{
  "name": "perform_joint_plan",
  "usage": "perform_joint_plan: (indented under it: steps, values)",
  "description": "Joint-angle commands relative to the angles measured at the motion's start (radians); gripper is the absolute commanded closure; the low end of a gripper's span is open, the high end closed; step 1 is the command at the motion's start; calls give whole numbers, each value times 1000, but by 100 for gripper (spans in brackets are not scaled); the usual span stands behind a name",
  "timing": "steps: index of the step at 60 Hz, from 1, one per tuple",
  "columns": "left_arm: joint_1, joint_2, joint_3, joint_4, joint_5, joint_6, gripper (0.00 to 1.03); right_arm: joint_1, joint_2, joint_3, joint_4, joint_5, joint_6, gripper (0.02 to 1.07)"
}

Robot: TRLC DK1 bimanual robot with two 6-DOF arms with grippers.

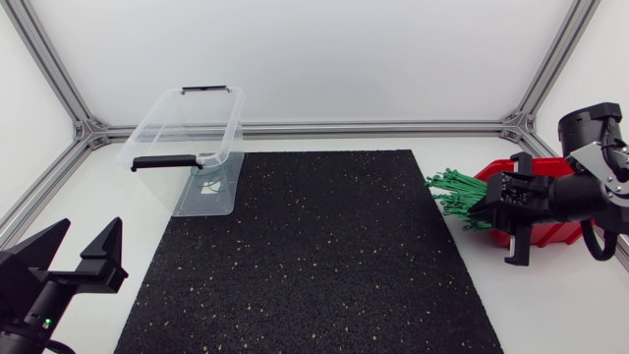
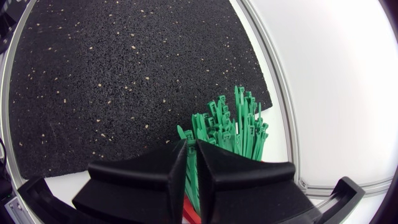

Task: Take a green cable tie from the red box, thread the tail through the head to close it, then place it in the transparent bin on the left.

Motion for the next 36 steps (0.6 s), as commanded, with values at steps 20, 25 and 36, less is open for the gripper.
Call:
perform_joint_plan:
  steps: [20, 25, 36]
  values:
    - [-6, -3, -38, -27, 3, -21, 4, -33, -29, 131, -113, -54, -20, 101]
    - [-4, -3, -38, -27, 3, -21, 4, -33, -32, 154, -130, -66, -14, 101]
    - [-4, -3, -38, -27, 3, -21, 4, -41, -31, 221, -176, -120, 32, 101]
